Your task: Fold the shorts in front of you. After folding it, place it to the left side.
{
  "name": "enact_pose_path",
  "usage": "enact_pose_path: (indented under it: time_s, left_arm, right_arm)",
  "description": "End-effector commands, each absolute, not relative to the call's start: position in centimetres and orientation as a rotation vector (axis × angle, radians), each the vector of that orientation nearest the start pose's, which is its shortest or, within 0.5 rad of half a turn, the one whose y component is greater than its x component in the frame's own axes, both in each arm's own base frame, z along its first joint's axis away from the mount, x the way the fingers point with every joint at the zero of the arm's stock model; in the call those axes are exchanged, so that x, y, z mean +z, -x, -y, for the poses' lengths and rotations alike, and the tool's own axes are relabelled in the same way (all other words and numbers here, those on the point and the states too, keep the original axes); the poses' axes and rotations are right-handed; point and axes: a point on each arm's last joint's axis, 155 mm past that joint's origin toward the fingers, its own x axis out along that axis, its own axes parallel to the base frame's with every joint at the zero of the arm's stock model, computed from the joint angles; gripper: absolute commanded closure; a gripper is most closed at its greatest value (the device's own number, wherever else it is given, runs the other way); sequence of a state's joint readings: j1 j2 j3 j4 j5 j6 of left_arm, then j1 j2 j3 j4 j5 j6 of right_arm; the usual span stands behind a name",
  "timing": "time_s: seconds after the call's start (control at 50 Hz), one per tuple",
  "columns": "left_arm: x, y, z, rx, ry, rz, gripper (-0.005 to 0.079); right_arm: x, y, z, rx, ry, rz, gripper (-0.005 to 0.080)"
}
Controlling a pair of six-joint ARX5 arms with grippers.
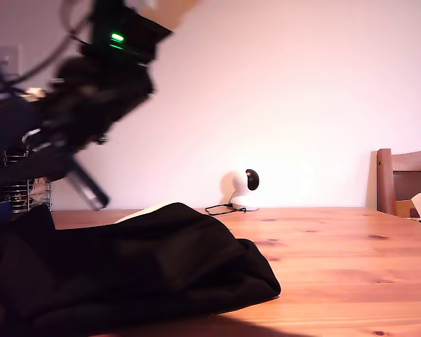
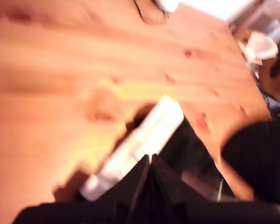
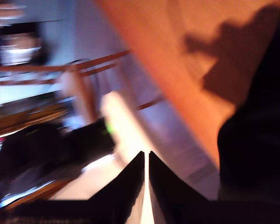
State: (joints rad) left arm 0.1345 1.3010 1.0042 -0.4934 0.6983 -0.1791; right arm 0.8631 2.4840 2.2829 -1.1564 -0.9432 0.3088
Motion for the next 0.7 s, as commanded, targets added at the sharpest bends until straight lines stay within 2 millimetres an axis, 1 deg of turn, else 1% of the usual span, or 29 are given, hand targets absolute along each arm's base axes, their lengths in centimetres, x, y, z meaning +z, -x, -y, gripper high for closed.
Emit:
enact_pose_path:
  time_s: [0.0, 0.1, 0.18, 0.26, 0.46, 0.58, 0.68]
  left_arm:
    - [18.7, -35.6, 7.5, -0.482, 0.48, -0.804, 0.0756]
    - [18.3, -35.2, 8.0, -0.494, 0.476, -0.824, 0.0756]
    - [18.1, -35.1, 8.5, -0.504, 0.458, -0.836, 0.0756]
    - [17.5, -34.9, 9.4, -0.53, 0.439, -0.857, 0.0756]
    - [14.5, -33.3, 11.6, -0.564, 0.394, -0.99, 0.0756]
    - [12.7, -31.6, 12.4, -0.576, 0.392, -1.096, 0.0756]
    - [11.6, -30.6, 12.5, -0.567, 0.36, -1.152, 0.0756]
  right_arm:
    - [9.8, -22.8, -48.2, 1.253, -0.263, -1.777, 0.0765]
    - [10.0, -23.6, -46.9, 1.256, -0.255, -1.772, 0.0765]
    - [9.9, -24.7, -45.9, 1.237, -0.243, -1.753, 0.0765]
    - [9.3, -26.1, -44.7, 1.188, -0.191, -1.719, 0.0765]
    - [7.7, -29.0, -40.5, 1.041, -0.034, -1.682, 0.0765]
    - [7.6, -30.6, -39.1, 0.981, 0.001, -1.649, 0.0765]
    - [7.7, -32.0, -37.8, 0.93, 0.065, -1.602, 0.0765]
